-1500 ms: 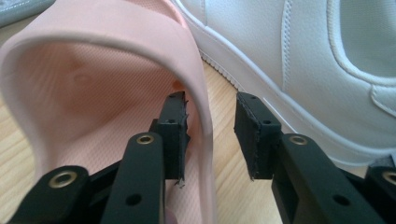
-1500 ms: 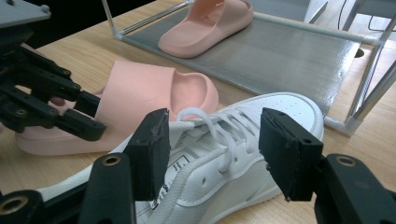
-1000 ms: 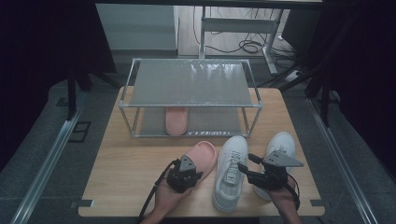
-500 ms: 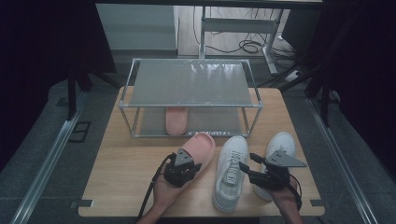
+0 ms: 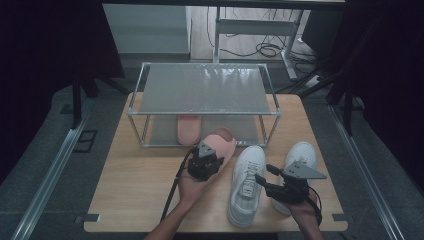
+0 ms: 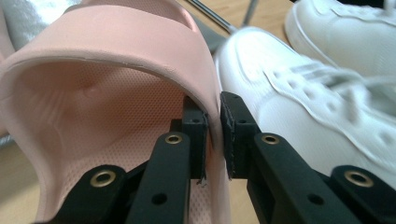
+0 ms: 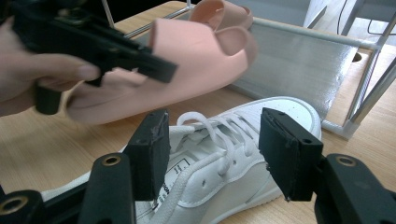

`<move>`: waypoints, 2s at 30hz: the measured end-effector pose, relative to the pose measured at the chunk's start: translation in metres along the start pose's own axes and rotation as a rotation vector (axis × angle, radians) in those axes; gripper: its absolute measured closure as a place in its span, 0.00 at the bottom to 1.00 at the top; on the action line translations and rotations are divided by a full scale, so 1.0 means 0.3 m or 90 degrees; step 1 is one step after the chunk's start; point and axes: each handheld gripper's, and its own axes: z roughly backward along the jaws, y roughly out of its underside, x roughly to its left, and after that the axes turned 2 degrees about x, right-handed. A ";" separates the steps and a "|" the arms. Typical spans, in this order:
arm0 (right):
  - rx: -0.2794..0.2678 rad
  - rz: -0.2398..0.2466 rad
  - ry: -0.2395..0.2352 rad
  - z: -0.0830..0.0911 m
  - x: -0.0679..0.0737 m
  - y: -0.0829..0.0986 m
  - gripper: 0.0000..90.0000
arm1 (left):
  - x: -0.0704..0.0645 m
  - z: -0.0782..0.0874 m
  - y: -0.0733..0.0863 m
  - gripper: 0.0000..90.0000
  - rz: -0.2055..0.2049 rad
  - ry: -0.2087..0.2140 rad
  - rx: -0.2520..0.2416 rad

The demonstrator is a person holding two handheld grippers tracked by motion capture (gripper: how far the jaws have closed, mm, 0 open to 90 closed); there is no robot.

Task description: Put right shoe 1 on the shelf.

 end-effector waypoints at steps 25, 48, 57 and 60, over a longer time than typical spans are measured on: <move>-0.001 -0.004 0.000 0.003 -0.010 0.003 0.49 | 0.087 -0.274 -0.122 0.90 0.052 -0.102 -0.003; -0.002 -0.005 0.002 0.009 -0.011 0.005 0.49 | 0.102 -0.286 -0.138 0.67 0.055 -0.137 -0.022; 0.004 -0.002 0.001 -0.004 -0.005 0.007 0.49 | 0.120 -0.173 -0.111 0.71 0.074 -0.071 -0.024; 0.008 0.000 -0.001 -0.009 -0.001 0.008 0.49 | 0.113 -0.144 -0.097 0.74 0.064 -0.056 -0.024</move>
